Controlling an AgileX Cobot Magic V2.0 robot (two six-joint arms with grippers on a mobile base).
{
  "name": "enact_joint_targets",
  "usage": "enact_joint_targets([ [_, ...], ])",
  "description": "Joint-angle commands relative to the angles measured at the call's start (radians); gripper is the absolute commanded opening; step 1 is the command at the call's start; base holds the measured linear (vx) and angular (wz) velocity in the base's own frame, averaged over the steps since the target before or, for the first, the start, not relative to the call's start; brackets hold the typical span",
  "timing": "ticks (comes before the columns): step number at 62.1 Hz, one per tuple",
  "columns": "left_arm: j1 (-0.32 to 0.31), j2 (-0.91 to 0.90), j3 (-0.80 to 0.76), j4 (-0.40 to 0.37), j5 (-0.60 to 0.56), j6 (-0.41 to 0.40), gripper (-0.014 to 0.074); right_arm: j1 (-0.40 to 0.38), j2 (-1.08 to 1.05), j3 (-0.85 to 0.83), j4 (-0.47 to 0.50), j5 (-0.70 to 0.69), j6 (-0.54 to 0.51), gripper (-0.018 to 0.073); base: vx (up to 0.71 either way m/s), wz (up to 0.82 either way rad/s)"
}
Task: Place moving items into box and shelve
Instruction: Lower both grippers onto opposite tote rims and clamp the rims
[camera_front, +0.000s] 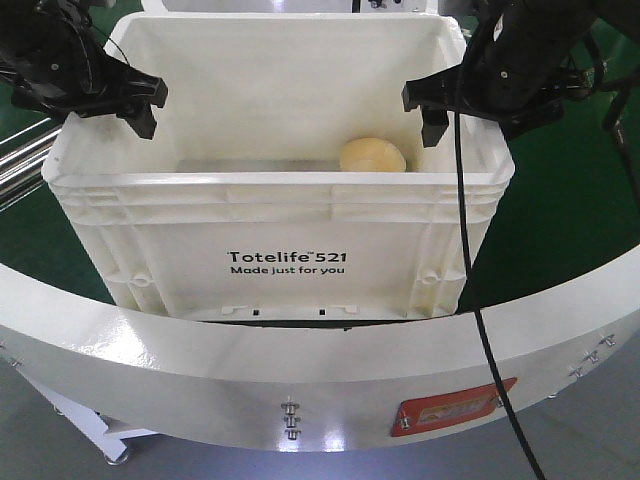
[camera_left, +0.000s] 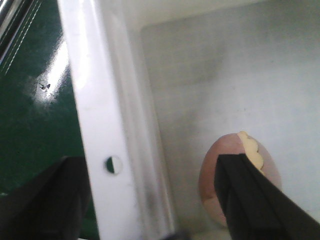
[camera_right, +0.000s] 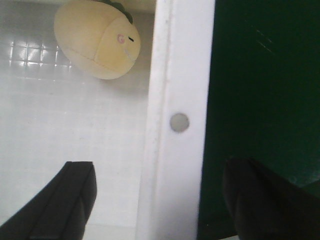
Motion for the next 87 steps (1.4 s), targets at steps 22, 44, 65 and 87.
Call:
enact_joint_targets([
  [22,-0.007,-0.047,-0.034,0.003,-0.031,-0.011,0.0391,-0.007,-0.044,-0.034,-0.032,-0.04,0.012,0.0341,0.0,0.0],
  [44,-0.007,-0.047,-0.034,0.003,-0.021,-0.024,0.0132,-0.007,-0.044,-0.034,-0.027,-0.037,0.016,0.0118,0.0,0.0],
  [65,-0.007,-0.047,-0.034,0.003,-0.022,-0.024,0.0086,-0.007,-0.044,-0.034,-0.025,-0.069,0.015,0.0095,0.0,0.0],
  [87,-0.007,-0.098,-0.044,0.004,-0.06,-0.042,0.0087,-0.003,-0.109,-0.034,-0.033,-0.087,0.02,0.0095,0.0,0.0],
])
